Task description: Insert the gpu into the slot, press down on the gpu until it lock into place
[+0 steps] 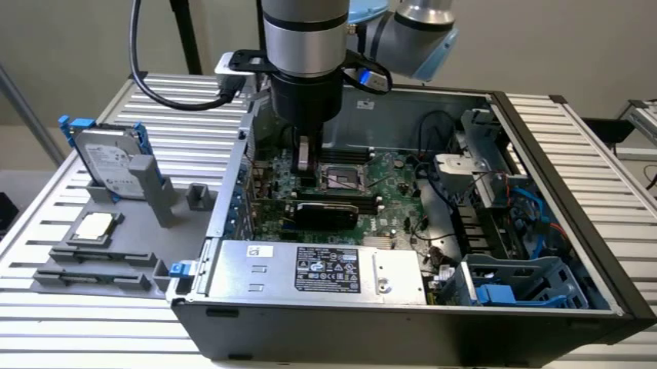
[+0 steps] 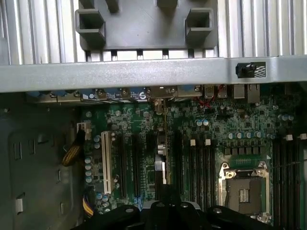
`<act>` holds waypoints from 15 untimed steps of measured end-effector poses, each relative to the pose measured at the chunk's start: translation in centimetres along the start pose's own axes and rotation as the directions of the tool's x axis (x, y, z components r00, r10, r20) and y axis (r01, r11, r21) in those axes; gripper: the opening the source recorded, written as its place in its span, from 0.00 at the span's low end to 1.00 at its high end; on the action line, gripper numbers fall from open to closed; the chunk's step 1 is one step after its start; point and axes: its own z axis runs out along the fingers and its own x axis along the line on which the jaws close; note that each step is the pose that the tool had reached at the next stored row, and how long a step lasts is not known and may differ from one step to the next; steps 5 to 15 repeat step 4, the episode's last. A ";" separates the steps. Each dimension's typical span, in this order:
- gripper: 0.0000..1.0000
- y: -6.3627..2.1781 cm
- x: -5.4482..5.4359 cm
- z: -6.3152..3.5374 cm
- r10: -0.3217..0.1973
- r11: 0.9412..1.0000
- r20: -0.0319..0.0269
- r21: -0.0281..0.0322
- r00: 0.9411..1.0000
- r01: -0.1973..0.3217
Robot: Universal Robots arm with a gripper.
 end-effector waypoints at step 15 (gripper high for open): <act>0.11 0.00 0.0 0.00 0.000 1.000 0.000 0.000 1.000 0.000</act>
